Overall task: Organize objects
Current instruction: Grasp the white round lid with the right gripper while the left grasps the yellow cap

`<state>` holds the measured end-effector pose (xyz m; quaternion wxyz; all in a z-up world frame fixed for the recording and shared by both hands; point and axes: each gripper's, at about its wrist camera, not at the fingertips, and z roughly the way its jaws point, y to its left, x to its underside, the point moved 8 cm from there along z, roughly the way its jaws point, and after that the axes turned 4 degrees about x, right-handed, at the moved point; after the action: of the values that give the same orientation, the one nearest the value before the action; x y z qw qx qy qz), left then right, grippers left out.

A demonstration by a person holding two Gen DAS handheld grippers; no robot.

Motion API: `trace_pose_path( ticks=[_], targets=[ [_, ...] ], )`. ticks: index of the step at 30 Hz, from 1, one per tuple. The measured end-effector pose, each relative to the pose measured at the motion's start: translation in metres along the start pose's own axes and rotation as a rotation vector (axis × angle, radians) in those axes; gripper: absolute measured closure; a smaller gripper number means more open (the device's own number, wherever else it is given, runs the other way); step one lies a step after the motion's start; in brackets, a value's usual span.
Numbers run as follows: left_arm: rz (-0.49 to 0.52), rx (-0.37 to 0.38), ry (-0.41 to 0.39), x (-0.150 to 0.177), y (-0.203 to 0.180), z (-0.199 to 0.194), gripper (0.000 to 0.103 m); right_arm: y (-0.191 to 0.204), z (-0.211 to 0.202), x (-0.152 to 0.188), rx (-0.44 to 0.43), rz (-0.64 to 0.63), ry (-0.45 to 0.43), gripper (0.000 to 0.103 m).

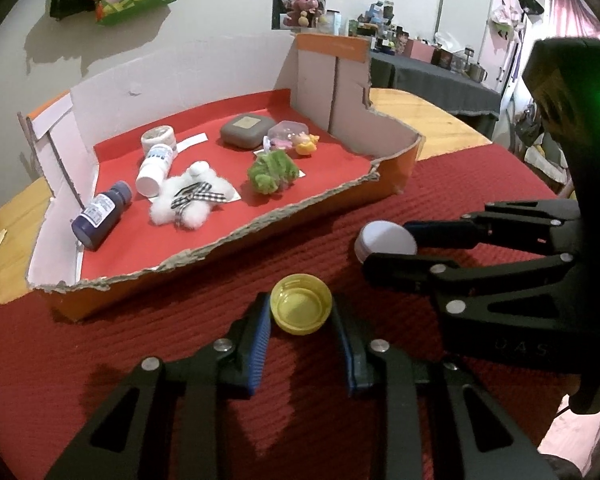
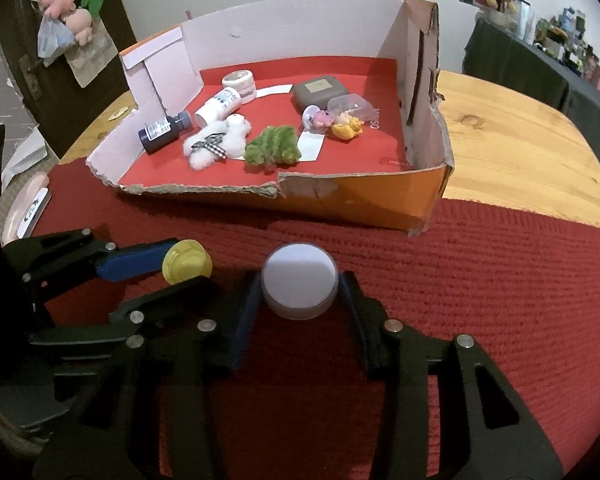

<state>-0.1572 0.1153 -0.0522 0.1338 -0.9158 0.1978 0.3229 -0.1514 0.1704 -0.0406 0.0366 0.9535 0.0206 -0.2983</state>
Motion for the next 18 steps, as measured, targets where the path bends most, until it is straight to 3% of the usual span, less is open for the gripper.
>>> trace_pose_path(
  ticks=[18],
  targets=[
    [-0.055, -0.002, -0.086, -0.013, 0.020, -0.036, 0.072, 0.015, -0.029, -0.015, -0.011, -0.021, -0.052, 0.065]
  ],
)
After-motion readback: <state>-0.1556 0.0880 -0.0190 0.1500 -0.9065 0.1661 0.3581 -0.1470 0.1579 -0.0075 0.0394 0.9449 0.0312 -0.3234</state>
